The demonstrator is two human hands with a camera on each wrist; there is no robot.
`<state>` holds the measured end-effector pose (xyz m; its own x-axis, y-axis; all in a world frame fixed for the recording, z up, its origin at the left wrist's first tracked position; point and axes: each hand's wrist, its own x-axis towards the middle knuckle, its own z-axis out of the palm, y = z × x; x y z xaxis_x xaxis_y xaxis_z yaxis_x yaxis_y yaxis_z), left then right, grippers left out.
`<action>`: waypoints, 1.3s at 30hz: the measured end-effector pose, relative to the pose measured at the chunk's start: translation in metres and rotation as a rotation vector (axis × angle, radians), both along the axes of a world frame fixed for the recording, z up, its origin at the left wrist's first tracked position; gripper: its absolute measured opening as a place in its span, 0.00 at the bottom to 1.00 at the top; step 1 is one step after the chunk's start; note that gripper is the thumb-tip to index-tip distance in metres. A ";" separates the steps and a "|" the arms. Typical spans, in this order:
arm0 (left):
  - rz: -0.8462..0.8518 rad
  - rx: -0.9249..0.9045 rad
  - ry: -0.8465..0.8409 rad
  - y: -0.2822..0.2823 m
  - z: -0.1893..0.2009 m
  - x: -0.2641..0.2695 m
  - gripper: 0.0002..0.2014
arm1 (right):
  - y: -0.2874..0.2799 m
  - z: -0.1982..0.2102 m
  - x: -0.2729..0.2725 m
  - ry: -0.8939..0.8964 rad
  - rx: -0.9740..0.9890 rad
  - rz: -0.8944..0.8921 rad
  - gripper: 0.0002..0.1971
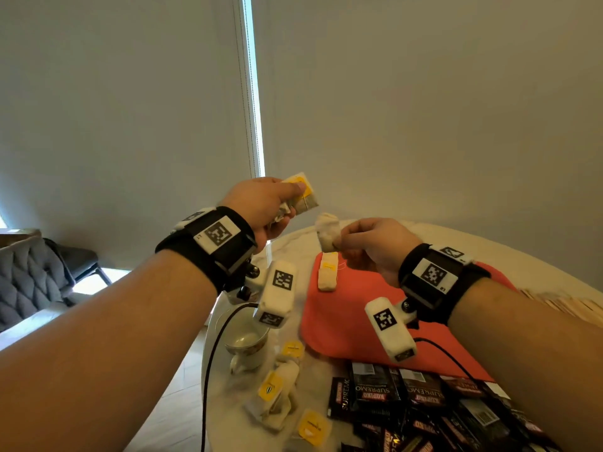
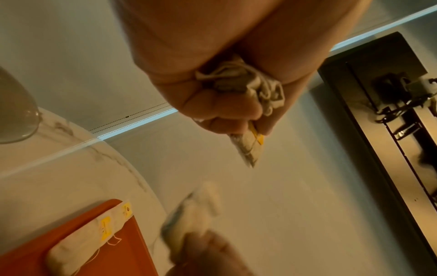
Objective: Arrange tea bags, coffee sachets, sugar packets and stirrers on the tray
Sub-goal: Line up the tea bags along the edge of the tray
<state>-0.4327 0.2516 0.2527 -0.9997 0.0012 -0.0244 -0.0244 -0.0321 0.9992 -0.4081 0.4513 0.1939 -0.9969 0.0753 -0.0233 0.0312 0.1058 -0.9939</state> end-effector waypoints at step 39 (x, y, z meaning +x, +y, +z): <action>-0.036 0.053 -0.055 -0.012 -0.020 -0.020 0.11 | -0.009 -0.067 -0.040 -0.490 0.180 -0.140 0.13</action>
